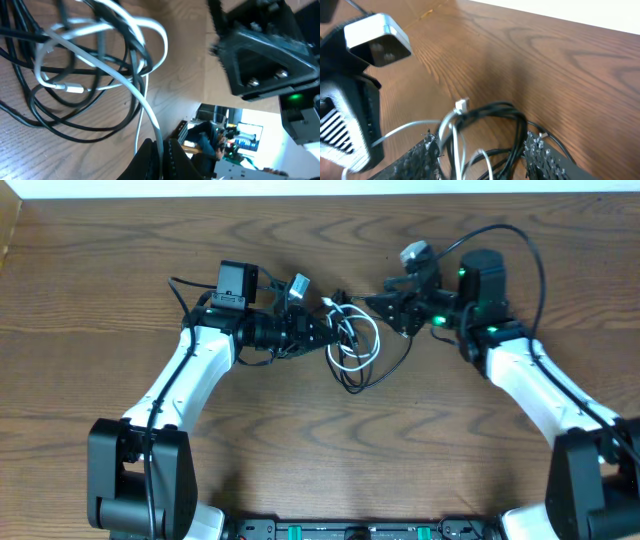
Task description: Untangle cables
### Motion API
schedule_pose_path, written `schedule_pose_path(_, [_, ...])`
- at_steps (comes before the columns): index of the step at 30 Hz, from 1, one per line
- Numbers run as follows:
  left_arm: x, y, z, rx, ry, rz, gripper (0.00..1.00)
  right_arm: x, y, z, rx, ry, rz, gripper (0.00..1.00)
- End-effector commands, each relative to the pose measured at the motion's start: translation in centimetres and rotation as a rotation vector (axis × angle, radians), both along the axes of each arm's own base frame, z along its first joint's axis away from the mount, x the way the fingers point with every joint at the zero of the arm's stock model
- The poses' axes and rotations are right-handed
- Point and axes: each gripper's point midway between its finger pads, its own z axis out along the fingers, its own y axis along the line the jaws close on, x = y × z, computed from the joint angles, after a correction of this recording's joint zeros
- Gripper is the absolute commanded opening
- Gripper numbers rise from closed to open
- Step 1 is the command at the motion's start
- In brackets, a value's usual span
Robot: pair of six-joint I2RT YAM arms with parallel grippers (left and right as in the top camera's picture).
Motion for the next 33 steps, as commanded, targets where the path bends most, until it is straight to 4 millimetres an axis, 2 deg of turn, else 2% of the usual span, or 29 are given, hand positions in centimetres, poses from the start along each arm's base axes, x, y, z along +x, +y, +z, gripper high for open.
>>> schedule_pose_path(1, [-0.2, -0.1, 0.1, -0.009, -0.042, -0.03, 0.08, 0.2, 1.7, -1.9, -0.025, -0.007, 0.025, 0.53])
schedule_pose_path(5, [-0.1, 0.0, 0.0, -0.003, -0.043, -0.027, 0.08, -0.7, 3.4, -4.4, -0.045, 0.05, 0.065, 0.5])
schedule_pose_path(9, [-0.1, 0.0, 0.0, -0.003, -0.043, -0.027, 0.08, -0.6, 3.3, -5.1, -0.044, 0.075, 0.058, 0.49])
schedule_pose_path(11, [-0.1, 0.0, 0.0, -0.003, -0.044, -0.027, 0.08, 0.0, 3.0, -3.9, -0.01, 0.064, 0.031, 0.49])
schedule_pose_path(14, [-0.1, 0.0, 0.0, -0.004, -0.043, -0.027, 0.08, 1.6, 1.4, -0.1, 0.09, 0.011, -0.018, 0.5])
schedule_pose_path(16, [-0.1, 0.0, 0.0, -0.003, -0.043, -0.026, 0.08, 1.8, -0.2, 1.8, 0.148, 0.011, -0.022, 0.5])
schedule_pose_path(18, [-0.1, 0.0, 0.0, -0.003, -0.044, -0.027, 0.08, 1.9, -1.9, 2.1, 0.179, 0.061, -0.036, 0.49])
schedule_pose_path(19, [-0.1, 0.0, 0.0, -0.003, -0.044, -0.026, 0.08, 1.9, -2.5, 1.7, 0.181, 0.094, -0.045, 0.49])
schedule_pose_path(21, [-0.1, -0.1, 0.1, -0.004, -0.047, -0.026, 0.08, 1.3, -3.7, -0.6, 0.153, 0.214, -0.081, 0.49])
schedule_pose_path(23, [-0.1, -0.1, 0.1, -0.004, -0.047, -0.026, 0.08, -0.8, -4.0, -3.5, 0.092, 0.351, -0.072, 0.48])
schedule_pose_path(24, [-0.1, -0.1, 0.1, -0.004, -0.047, -0.026, 0.08, -1.8, -3.7, -4.3, 0.066, 0.383, -0.054, 0.48])
schedule_pose_path(28, [0.0, -0.1, 0.1, -0.005, -0.054, -0.026, 0.08, -3.7, -2.0, -5.5, 0.005, 0.41, 0.003, 0.48])
schedule_pose_path(33, [0.0, -0.1, 0.1, -0.006, -0.052, -0.026, 0.08, -3.2, -2.2, -8.1, -0.172, 0.386, -0.105, 0.41])
